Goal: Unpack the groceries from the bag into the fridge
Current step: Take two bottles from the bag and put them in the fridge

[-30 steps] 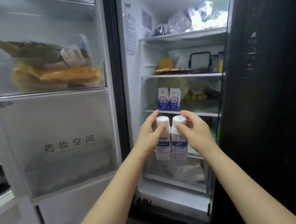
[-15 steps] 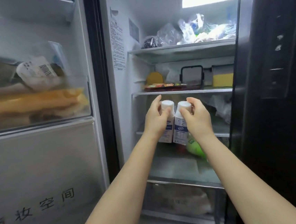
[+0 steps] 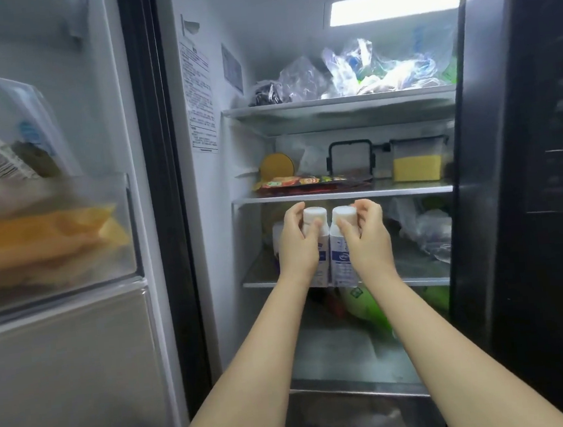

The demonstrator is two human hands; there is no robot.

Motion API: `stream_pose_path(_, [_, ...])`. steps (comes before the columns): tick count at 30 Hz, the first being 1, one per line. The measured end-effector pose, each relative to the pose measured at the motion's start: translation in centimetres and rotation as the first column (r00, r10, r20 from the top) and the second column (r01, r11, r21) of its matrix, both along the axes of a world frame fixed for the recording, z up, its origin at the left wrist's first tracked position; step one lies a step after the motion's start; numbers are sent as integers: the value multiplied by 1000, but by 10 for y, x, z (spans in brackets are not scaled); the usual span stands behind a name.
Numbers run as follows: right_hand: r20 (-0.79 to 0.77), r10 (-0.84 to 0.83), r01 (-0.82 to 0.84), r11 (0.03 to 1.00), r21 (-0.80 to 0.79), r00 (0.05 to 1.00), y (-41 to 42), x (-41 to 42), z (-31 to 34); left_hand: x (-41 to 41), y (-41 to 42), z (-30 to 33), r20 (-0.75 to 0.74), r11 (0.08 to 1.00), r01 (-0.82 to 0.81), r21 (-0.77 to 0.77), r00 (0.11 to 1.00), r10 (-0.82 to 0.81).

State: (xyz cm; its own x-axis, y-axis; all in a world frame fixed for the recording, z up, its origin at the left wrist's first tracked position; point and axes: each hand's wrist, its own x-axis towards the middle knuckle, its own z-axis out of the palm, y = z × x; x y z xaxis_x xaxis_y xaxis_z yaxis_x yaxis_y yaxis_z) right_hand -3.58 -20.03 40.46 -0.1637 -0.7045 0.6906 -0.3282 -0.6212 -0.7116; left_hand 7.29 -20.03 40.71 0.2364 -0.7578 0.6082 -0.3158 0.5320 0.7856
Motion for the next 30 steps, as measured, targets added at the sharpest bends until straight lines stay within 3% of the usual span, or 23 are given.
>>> stream_pose_path(6, [-202,-26,27,1000,3,979,-21,-1,-28,-4,-15,-23,227,999,-26,-23,973,31])
stream_pose_path(11, [-278,-54,48,998,-30,959,-26,-5,-53,3,-16,-52,422,997,-59,-57,903,77])
stream_pose_path(15, [-331,-162,139,986,-92,930,-23,-8,-67,5,-10,-69,507,976,-185,-119,834,219])
stream_pose_path(22, [-371,-124,108,992,-63,920,-24,-10,-69,6,-16,-69,486,979,-190,-72,851,201])
stream_pose_path(30, [-427,-190,199,980,-24,884,-36,-7,-64,7,-27,-61,572,946,-322,-43,768,287])
